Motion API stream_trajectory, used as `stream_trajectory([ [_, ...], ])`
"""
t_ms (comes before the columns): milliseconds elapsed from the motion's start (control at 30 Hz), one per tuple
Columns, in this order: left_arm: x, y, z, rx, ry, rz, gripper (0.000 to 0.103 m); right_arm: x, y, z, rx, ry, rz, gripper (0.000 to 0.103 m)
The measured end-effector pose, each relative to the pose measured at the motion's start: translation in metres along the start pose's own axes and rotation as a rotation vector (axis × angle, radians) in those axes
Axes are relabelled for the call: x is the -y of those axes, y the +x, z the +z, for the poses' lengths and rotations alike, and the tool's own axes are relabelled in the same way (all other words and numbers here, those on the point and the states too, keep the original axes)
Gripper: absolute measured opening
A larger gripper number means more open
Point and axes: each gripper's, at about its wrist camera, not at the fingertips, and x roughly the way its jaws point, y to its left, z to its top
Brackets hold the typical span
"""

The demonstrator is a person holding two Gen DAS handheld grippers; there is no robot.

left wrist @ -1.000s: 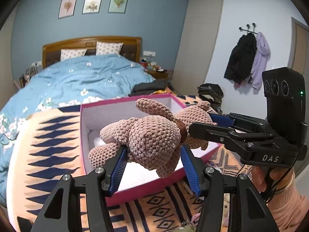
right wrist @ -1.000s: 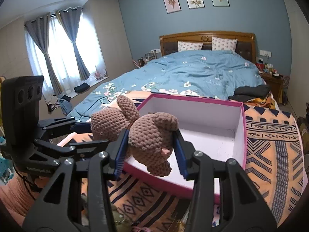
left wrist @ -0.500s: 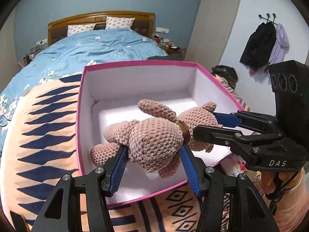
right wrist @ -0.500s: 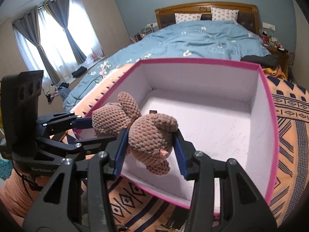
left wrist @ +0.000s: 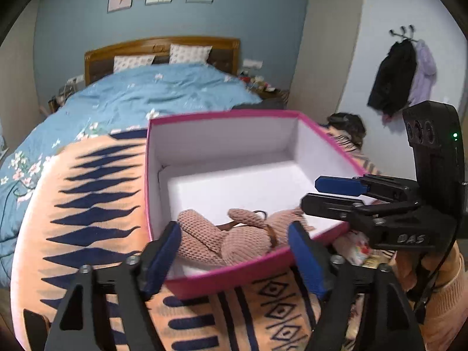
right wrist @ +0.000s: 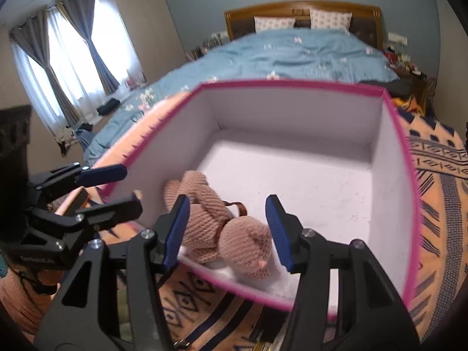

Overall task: Organize objects
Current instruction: 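Lower the pink bunny into the magenta box and open the left gripper, then grasp the brown knitted plush with white face using the left gripper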

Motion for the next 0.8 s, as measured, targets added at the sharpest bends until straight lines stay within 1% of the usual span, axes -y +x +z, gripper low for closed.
stream_trajectory([
  [67,0.002,-0.015,-0.003,0.033,0.013,-0.02,0.085,-0.007,-0.021,-0.004,0.031,-0.019,0.031,0.057],
  [133,0.005,-0.032,-0.01,0.061,0.017,-0.046,0.087,-0.017,-0.044,-0.013,0.06,-0.055,0.056,0.065],
  [200,0.009,-0.047,-0.018,0.077,0.029,-0.071,0.087,-0.027,-0.064,-0.024,0.08,-0.087,0.078,0.065],
  [300,0.014,-0.059,-0.032,0.08,0.046,-0.083,0.087,-0.042,-0.084,-0.046,0.082,-0.125,0.106,0.065],
  [333,0.016,-0.061,-0.039,0.069,0.052,-0.093,0.087,-0.045,-0.089,-0.055,0.074,-0.125,0.12,0.065],
  [467,0.021,-0.061,-0.06,0.033,0.049,-0.085,0.087,-0.053,-0.095,-0.087,0.032,-0.111,0.168,0.065],
  [567,0.023,-0.06,-0.08,0.001,0.046,-0.089,0.087,-0.059,-0.095,-0.11,0.003,-0.119,0.154,0.065],
  [600,0.024,-0.06,-0.086,-0.006,0.043,-0.088,0.087,-0.062,-0.096,-0.118,-0.009,-0.125,0.152,0.065],
  [700,0.024,-0.063,-0.102,-0.02,0.034,-0.09,0.087,-0.066,-0.097,-0.14,-0.038,-0.122,0.195,0.065],
  [800,0.024,-0.066,-0.112,-0.026,0.021,-0.08,0.087,-0.078,-0.09,-0.162,-0.087,-0.141,0.222,0.065],
])
